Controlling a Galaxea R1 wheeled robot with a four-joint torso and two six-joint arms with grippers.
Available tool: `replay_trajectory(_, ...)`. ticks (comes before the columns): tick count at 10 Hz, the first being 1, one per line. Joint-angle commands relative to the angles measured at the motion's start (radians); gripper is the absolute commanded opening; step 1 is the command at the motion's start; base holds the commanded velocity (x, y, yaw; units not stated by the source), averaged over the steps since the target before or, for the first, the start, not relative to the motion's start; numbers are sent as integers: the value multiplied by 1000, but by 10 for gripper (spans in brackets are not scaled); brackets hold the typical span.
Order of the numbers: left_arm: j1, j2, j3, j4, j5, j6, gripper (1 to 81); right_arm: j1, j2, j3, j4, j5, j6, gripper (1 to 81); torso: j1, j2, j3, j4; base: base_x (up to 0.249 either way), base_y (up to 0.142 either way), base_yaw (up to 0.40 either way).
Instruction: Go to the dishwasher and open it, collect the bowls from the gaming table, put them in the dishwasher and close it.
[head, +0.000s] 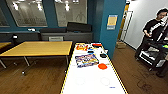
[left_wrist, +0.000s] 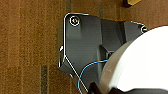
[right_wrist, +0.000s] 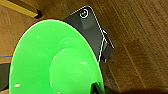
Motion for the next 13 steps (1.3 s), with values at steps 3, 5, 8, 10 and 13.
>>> replay_trajectory(3,0,-3,-75,13,46,5,10,29,-7,-106,-21,-98,-2,10,0,0,0,0,-102,0,0)
replay_trajectory(5,8,-2,-104,7,45,5,10,40,-4,-120,-20,-121,5,10,0,0,0,0,-103,0,0)
replay_trajectory(8,16,26,-162,5,45,2,10,53,21,-169,-17,-161,10,10,-1,0,0,0,-102,0,0)
replay_trajectory(10,20,52,-206,5,45,0,10,59,22,-187,-10,-189,11,10,-1,0,0,0,-102,0,0)
replay_trajectory(13,22,69,-239,8,45,0,10,69,39,-216,-4,-239,11,10,-1,0,0,0,-102,0,0)
